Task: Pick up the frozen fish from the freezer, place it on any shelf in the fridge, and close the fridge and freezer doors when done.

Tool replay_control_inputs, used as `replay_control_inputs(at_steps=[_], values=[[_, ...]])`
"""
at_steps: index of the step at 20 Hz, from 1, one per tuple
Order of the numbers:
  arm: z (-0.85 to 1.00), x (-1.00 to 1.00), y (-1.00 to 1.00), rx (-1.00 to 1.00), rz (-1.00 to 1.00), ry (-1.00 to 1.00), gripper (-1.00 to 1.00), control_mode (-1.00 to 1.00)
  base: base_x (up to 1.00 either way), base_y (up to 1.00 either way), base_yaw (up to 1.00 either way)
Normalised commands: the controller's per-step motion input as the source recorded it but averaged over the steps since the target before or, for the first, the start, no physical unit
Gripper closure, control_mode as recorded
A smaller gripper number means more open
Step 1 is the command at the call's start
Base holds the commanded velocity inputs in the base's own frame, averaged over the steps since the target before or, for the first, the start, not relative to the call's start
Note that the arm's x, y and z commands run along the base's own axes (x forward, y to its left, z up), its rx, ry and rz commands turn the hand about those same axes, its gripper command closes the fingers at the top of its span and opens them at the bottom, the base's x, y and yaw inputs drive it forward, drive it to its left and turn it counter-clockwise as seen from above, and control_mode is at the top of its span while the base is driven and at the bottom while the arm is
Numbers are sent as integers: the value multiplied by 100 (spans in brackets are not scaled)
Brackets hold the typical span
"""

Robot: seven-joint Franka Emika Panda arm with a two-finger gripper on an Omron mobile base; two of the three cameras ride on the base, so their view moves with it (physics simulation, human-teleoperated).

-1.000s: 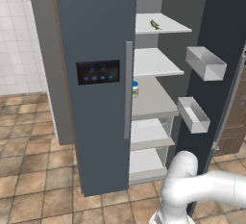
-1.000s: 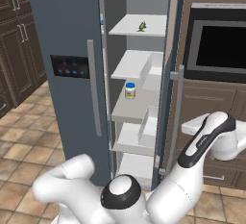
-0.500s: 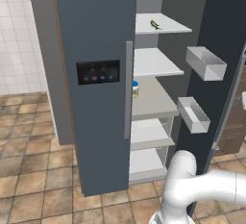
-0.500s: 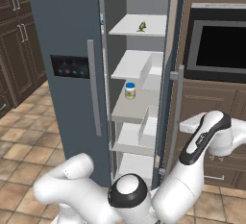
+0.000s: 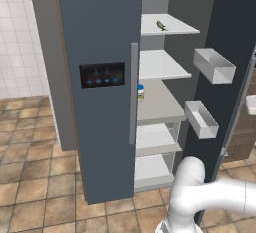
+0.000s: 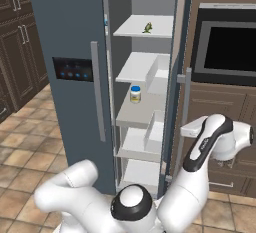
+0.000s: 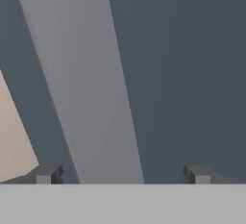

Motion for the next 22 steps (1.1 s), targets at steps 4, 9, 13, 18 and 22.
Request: replay_control_inputs(at_steps=[4,9,13,18,22], values=[[0,8,26,0,0,0,-100,-100,0,0,0],[0,1,45,0,0,0,-100,-100,0,0,0],[0,0,66,0,0,0,-100,-100,0,0,0],[0,0,69,0,0,0,-100,-100,0,0,0],[0,0,65,0,0,0,-100,-100,0,0,0]])
